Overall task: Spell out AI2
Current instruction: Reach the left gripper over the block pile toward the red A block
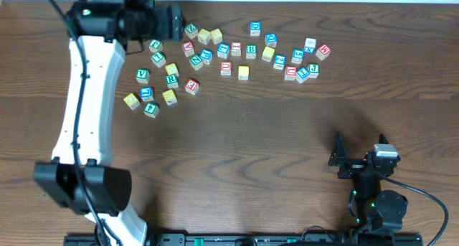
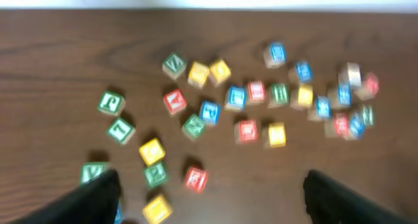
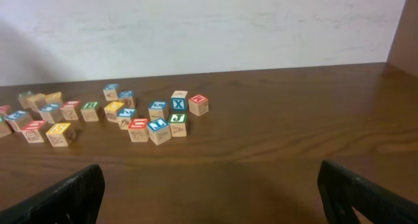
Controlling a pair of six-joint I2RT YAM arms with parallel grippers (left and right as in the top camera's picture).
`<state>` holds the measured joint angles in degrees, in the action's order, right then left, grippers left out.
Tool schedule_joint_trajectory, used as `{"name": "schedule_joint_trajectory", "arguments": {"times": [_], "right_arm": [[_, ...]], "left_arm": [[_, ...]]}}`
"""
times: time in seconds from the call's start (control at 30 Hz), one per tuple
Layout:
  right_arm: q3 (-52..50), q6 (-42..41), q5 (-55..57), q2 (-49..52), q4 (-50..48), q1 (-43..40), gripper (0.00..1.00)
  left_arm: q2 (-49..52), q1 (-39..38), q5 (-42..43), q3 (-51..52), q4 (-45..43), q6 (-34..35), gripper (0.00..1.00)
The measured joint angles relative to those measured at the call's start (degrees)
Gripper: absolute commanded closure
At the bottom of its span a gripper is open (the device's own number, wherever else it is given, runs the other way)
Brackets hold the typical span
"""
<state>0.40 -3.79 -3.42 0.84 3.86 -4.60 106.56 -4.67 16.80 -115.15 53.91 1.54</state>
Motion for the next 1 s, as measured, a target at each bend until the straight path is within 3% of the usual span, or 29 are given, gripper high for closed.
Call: {"name": "schedule_joint_trajectory", "arguments": {"times": [0.3,0.5,1.0], "right_arm": [[0.0,0.0,-0.02,0.0,0.0,0.0,0.01],[0.0,0.0,0.0,0.0,0.0,0.0,0.01],[0.0,0.0,0.0,0.0,0.0,0.0,0.01]], "left_arm": [[13.46,-2.78,-11.61,-11.15,-0.55,12.72,0.2],[21.18,-3.39,-14.67,-12.5,-1.6,18.86,0.38],[32.33,-4.07,-15.69,-12.5,-5.84,25.59,0.39]]}}
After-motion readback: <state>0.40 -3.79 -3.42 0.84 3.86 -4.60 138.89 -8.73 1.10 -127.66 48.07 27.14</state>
